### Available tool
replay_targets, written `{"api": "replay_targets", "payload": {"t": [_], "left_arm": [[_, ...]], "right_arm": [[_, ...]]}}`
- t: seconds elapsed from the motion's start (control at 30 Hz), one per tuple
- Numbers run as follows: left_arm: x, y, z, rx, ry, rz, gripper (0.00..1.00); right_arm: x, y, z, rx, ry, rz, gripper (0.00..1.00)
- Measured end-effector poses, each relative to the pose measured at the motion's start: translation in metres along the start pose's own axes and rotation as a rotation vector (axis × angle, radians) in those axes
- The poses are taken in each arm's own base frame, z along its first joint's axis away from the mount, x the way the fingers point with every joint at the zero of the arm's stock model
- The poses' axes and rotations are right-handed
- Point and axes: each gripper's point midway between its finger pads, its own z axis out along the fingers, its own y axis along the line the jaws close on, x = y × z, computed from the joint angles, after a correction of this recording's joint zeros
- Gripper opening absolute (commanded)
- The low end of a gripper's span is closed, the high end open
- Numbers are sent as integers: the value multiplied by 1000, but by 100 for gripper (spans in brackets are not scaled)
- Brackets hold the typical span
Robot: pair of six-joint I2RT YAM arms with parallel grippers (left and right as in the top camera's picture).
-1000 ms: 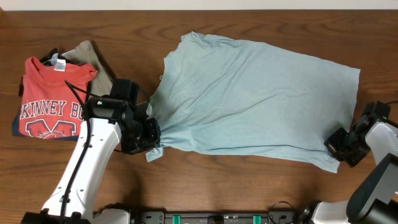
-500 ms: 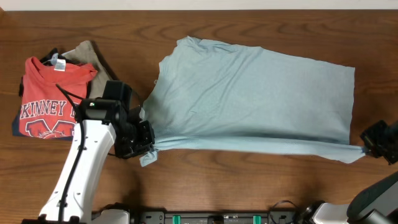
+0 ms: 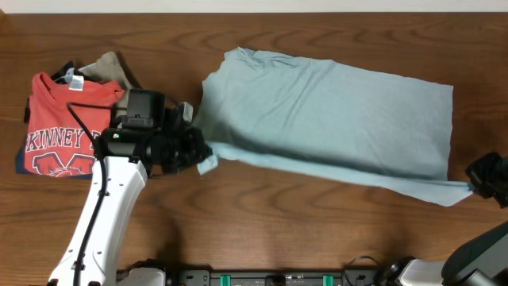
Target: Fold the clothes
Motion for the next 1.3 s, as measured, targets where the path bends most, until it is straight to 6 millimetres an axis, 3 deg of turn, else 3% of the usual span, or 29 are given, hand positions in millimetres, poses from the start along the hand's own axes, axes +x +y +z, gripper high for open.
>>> {"api": "replay_targets", "payload": {"t": [0.27,0.57,0.63,0.7,0.77,0.8,0.97,1.27,1.3], "left_arm": [[-49,-18,6,78,-161,82,7],[-94,-13,53,113,-221,133,9],[-103,-15,63,126,-240,155,26],[-108,-15,74,134,-247,173,55],[-109,-13,84,135,-238,170,66],[-108,-10,88,130,-227,163,66],[-93,10,100,85,-149,96,67],[-55,66,101,-185,-24,-28,68],[-54,72,99,-219,-23,-34,72]], "right_arm": [[-23,32,-4,-96,-109,-41,1],[-42,59,-11,-162,-214,-79,1],[-48,66,-13,-180,-246,-87,1],[-53,74,-16,-200,-276,-89,21],[-59,79,-19,-216,-304,-88,44],[-61,81,-19,-221,-312,-87,47],[-54,79,-4,-193,-254,-93,47],[-21,57,55,-28,-10,-103,48],[-19,56,61,-15,6,-104,49]]}}
